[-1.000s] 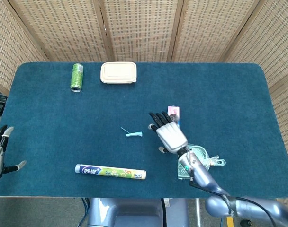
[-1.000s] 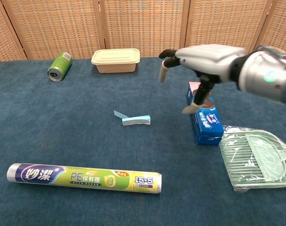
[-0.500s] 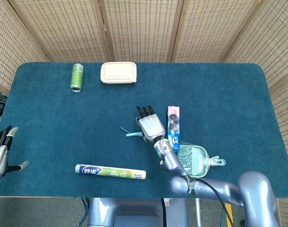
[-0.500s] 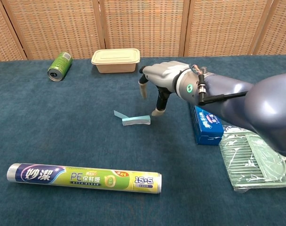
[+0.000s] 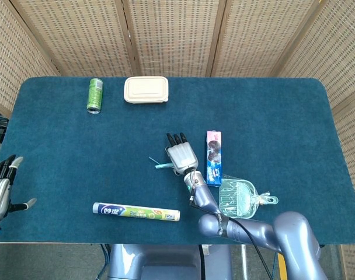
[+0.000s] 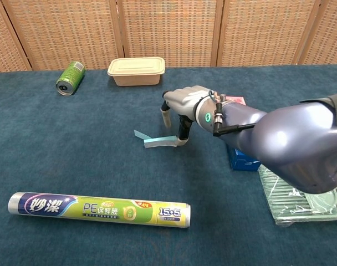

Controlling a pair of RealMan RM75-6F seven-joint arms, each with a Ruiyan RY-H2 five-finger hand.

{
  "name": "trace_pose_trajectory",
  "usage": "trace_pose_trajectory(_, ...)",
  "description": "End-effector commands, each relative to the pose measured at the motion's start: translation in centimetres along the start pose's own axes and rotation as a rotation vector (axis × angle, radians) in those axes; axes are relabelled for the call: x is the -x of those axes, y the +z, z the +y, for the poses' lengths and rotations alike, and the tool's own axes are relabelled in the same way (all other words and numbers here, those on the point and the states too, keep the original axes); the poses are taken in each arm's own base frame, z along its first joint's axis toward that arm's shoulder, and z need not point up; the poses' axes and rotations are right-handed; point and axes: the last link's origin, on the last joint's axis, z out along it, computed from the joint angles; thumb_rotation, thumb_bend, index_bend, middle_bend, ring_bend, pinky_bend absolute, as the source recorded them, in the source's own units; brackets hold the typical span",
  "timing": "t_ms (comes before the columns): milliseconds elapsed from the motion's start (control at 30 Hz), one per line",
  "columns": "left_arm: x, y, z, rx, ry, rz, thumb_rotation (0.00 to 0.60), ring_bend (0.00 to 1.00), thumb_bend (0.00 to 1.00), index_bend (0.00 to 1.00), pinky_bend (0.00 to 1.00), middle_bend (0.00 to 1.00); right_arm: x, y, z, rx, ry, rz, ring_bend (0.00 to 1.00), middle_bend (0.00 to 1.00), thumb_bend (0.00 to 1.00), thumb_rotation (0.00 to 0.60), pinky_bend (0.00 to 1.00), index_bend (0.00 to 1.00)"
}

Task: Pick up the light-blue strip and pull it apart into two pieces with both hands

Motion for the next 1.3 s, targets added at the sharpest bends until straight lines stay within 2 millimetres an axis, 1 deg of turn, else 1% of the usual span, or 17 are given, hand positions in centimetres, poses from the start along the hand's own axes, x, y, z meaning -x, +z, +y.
trace_pose_trajectory(33,0.0,0.1,0.0,-0.002,0.0,-0.001,0.6,0.0,0.04,0.0,0.0,0.0,0.3,0.2,-0.2,0.001,0.005,-0.004,0.0,0.0,0.31,0.6,0.0,0.43)
trace_pose_trajectory(433,0.4,0.5,-0.2,-0.012,0.009,-0.014,0.6,0.0,0.04,0.0,0.0,0.0,0.8,0.5,-0.3,-0.001,-0.006,-0.019,0.0,0.01,0.36,0.6,0.0,0.46)
trace_pose_trajectory(767,0.5,0.7,-0.3,-0.019,0.011,-0.017,0.6,0.0,0.04,0.0,0.0,0.0,1.5,0.7,-0.6,-0.002,-0.009,-0.035,0.0,0.01,0.37,0.6,0.0,0.48)
trace_pose_trajectory(1067,0.6,0.8,-0.4,-0.027,0.011,-0.02,0.6,0.0,0.04,0.0,0.0,0.0,1.7,1.0,-0.9,-0.006,-0.004,-0.03,0.0,0.03,0.46,0.6,0.0,0.56)
trace_pose_trajectory(1233,0.7,0.8,-0.4,-0.025,0.014,-0.025,0.6,0.0,0.04,0.0,0.0,0.0,1.7,0.9,-0.9,-0.01,0.008,-0.028,0.0,0.04,0.52,0.6,0.0,0.57)
trace_pose_trajectory(1300,0.7,0.8,-0.4,-0.024,0.014,-0.025,0.6,0.0,0.04,0.0,0.0,0.0,1.5,0.8,-0.9,-0.013,0.021,-0.023,0.0,0.04,0.52,0.6,0.0,0.58)
